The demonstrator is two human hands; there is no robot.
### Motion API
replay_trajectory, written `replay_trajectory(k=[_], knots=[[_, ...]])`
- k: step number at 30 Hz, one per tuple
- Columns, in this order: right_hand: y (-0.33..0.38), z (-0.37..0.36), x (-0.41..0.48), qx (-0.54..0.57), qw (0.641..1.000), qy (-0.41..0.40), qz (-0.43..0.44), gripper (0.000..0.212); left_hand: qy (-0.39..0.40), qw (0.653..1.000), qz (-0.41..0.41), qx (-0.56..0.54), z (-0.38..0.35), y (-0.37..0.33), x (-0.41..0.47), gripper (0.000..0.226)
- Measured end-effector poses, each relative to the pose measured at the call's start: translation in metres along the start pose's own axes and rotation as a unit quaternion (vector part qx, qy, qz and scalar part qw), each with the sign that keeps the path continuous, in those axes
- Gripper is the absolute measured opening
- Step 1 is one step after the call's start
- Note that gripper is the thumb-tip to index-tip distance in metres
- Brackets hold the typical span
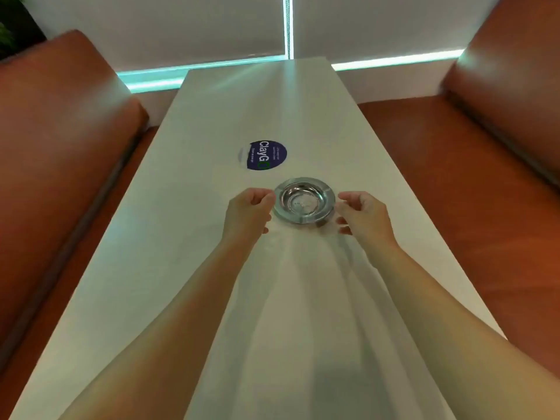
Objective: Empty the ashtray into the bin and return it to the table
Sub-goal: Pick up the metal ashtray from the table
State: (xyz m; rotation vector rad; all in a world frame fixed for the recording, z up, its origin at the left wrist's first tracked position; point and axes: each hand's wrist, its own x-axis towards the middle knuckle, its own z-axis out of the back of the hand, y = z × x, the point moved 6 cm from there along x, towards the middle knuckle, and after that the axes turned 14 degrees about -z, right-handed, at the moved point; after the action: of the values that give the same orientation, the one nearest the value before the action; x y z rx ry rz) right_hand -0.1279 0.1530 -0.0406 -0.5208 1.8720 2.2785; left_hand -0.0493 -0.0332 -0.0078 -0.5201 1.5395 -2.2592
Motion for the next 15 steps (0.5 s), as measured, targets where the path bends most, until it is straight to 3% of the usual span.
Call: replay_trajectory(k=[7,13,15], knots=[[-0.008,-0.015,0.041,-0.025,0.998,0.019,-0.055,0.020,0.014,0.998,0.069,0.003,-0.019,0.033,0.041,0.042],[-0.012,-0.023,0.050,-0.027,0.995,0.044,-0.084,0.050,0.017,0.995,0.093,-0.044,-0.024,0.047,0.044,0.034],[-0.013,-0.021,0.044,0.003,0.995,0.054,-0.082,0.049,0.011,0.994,0.096,-0.058,-0.021,0.046,0.039,0.039]])
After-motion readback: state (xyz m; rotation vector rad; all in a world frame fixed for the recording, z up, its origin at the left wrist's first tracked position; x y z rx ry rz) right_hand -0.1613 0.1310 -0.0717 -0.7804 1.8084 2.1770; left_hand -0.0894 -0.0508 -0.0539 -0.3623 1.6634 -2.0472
